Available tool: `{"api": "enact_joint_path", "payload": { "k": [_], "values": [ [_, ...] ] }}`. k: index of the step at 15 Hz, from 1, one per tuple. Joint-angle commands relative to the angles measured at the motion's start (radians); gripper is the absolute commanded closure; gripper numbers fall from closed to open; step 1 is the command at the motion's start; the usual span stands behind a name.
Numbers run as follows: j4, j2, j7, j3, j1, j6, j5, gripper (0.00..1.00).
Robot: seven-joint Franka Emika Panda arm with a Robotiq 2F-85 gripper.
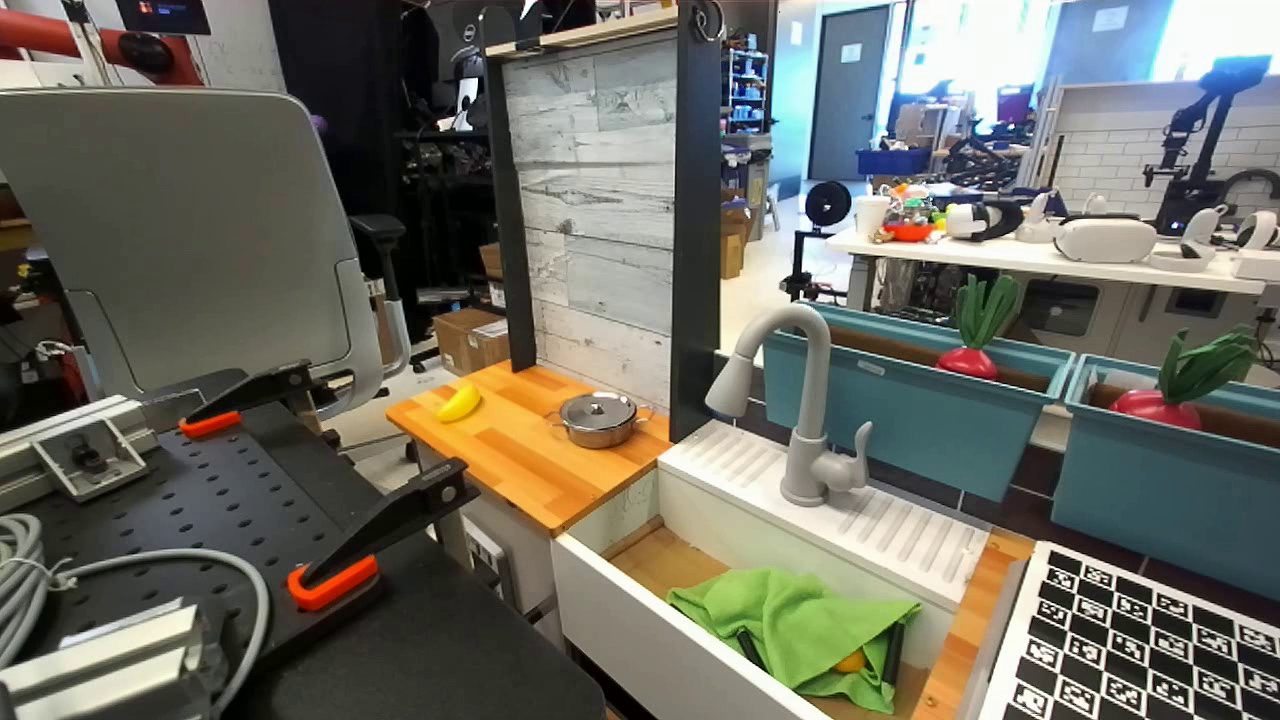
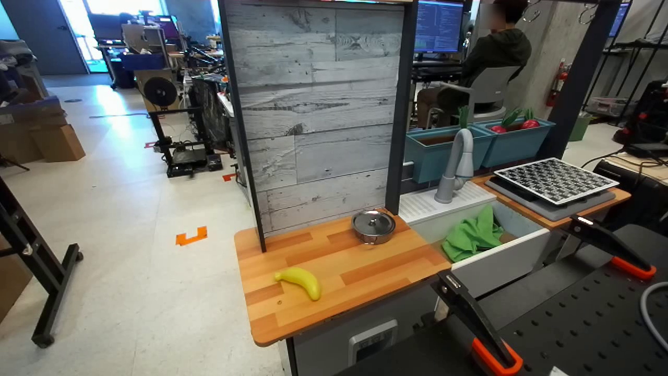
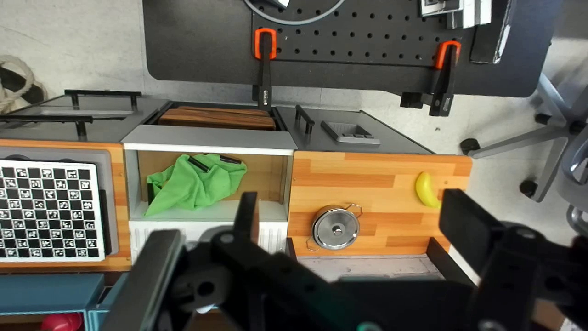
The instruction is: Push the faucet to the left
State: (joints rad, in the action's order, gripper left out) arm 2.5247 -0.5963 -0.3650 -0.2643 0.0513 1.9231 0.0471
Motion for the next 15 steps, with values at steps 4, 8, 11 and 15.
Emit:
{"api": "enact_joint_path", "payload": {
  "k": [4, 8, 11, 15],
  "values": [
    [-0.015, 0.158, 0.162, 0.058, 0.002, 0.163, -0.080, 0.00],
    [-0.041, 0.294, 0.263, 0.102, -0.009, 0.319, -0.148, 0.00],
    [-0.068, 0.386, 0.311, 0.128, -0.001, 0.403, -0.162, 0.00],
    [-0.119, 0.515, 0.358, 0.134, 0.009, 0.490, -0.155, 0.00]
  ]
}}
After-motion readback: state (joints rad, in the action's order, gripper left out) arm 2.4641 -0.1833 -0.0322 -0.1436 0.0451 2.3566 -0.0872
